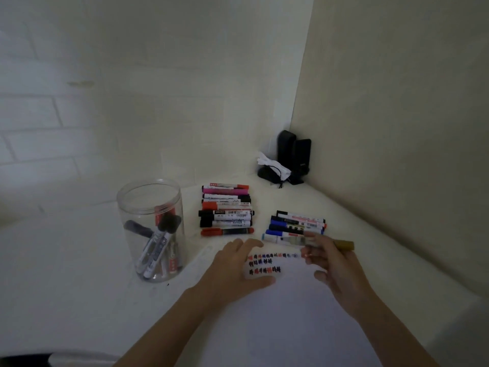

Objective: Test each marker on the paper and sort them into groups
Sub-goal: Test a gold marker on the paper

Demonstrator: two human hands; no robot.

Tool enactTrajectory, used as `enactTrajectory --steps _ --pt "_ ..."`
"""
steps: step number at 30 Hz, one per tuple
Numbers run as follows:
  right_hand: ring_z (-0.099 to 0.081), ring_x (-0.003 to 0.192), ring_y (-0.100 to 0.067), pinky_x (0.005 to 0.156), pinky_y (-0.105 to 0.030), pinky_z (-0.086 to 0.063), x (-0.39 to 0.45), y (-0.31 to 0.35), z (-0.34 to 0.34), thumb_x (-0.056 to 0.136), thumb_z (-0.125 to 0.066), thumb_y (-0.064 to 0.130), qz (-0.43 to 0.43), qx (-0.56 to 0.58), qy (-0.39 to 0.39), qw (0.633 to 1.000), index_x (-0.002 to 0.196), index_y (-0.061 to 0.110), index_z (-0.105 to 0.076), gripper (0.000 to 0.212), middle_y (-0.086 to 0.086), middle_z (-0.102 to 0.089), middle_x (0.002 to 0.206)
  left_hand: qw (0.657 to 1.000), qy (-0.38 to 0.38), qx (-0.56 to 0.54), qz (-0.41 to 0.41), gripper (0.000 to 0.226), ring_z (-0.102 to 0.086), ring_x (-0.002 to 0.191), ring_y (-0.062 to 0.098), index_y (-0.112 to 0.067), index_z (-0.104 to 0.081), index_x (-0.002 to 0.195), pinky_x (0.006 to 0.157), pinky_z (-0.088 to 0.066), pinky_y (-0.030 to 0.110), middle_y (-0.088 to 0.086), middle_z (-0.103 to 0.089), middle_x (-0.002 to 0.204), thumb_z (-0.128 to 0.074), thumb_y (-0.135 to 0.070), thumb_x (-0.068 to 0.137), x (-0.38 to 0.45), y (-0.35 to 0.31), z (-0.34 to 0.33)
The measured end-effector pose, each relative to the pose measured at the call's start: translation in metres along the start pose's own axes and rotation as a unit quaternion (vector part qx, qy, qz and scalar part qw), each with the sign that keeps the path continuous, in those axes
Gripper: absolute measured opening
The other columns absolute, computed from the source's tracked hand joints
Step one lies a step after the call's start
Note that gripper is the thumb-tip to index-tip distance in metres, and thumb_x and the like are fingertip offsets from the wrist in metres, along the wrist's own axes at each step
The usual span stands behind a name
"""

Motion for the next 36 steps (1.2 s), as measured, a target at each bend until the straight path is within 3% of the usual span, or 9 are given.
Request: enactTrajectory --steps 3,6,10,13,17,22,36 --pt "-0.055 0.064 -0.013 0.052 -0.021 -0.039 0.009 -0.006 0.010 0.086 -0.070 0.025 0.008 -0.088 -0.003 0.996 0.098 0.015 -0.073 0.016 -0.009 -0.067 0.077 0.992 0.017 0.124 -0.010 0.067 -0.031 0.103 0.009 -0.046 -0.036 0.131 0.092 -0.029 0.031 -0.010 -0.031 0.109 -0.053 -0.076 0.074 0.007 0.006 -0.007" --pt "-0.046 0.054 -0.011 0.043 -0.019 -0.038 0.018 -0.017 0.004 0.083 -0.074 0.021 0.020 -0.143 -0.020 0.989 0.091 0.011 -0.069 0.013 -0.006 -0.058 0.065 0.986 0.010 0.164 -0.027 0.067 -0.027 0.097 0.011 -0.048 -0.039 0.131 0.086 -0.027 0.032 -0.007 -0.028 0.104 -0.042 -0.083 0.074 0.015 0.006 -0.017" --pt "-0.060 0.053 -0.016 0.050 -0.022 -0.048 0.019 -0.031 -0.004 0.085 -0.072 0.016 0.082 -0.178 -0.047 0.979 0.083 0.014 -0.068 0.005 -0.004 -0.067 0.060 0.982 -0.017 0.186 -0.041 0.070 -0.028 0.095 0.010 -0.046 -0.046 0.128 0.087 -0.026 0.032 -0.008 -0.031 0.101 -0.028 -0.086 0.074 0.017 0.012 -0.029" --pt "-0.067 0.060 -0.014 0.058 -0.019 -0.054 0.017 -0.038 0.000 0.082 -0.074 0.013 0.121 -0.178 -0.071 0.974 0.084 0.014 -0.068 0.006 -0.002 -0.070 0.067 0.981 -0.030 0.187 -0.046 0.071 -0.028 0.094 0.010 -0.046 -0.048 0.126 0.084 -0.023 0.031 -0.008 -0.032 0.100 -0.028 -0.087 0.072 0.017 0.015 -0.030" --pt "-0.065 0.056 -0.001 0.053 -0.009 -0.047 0.020 -0.040 0.001 0.085 -0.072 0.018 0.129 -0.222 -0.085 0.963 0.083 0.014 -0.067 0.007 0.005 -0.069 0.065 0.983 -0.041 0.173 -0.047 0.069 -0.029 0.094 0.009 -0.046 -0.051 0.123 0.084 -0.022 0.031 -0.009 -0.032 0.099 -0.034 -0.087 0.071 0.018 0.017 -0.030" --pt "-0.064 0.057 0.004 0.053 -0.005 -0.044 0.021 -0.045 0.002 0.083 -0.074 0.022 0.108 -0.261 -0.090 0.955 0.077 0.014 -0.070 0.011 0.009 -0.069 0.061 0.982 -0.038 0.180 -0.040 0.070 -0.029 0.096 0.008 -0.047 -0.050 0.124 0.089 -0.026 0.032 -0.009 -0.031 0.100 -0.031 -0.088 0.070 0.018 0.017 -0.032" --pt "-0.064 0.055 0.002 0.054 -0.006 -0.046 0.019 -0.045 0.002 0.084 -0.074 0.023 0.108 -0.264 -0.093 0.954 0.069 0.019 -0.069 0.016 0.010 -0.068 0.056 0.982 -0.049 0.178 -0.041 0.069 -0.031 0.094 0.009 -0.047 -0.052 0.122 0.091 -0.031 0.034 -0.009 -0.032 0.098 -0.030 -0.088 0.070 0.017 0.016 -0.031"
Point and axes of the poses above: each hand's wrist, its own x-axis towards the middle knuckle, its own z-axis out of the back of the hand, y = z × x, the point moved 4 cm from there along x, towards the middle knuckle
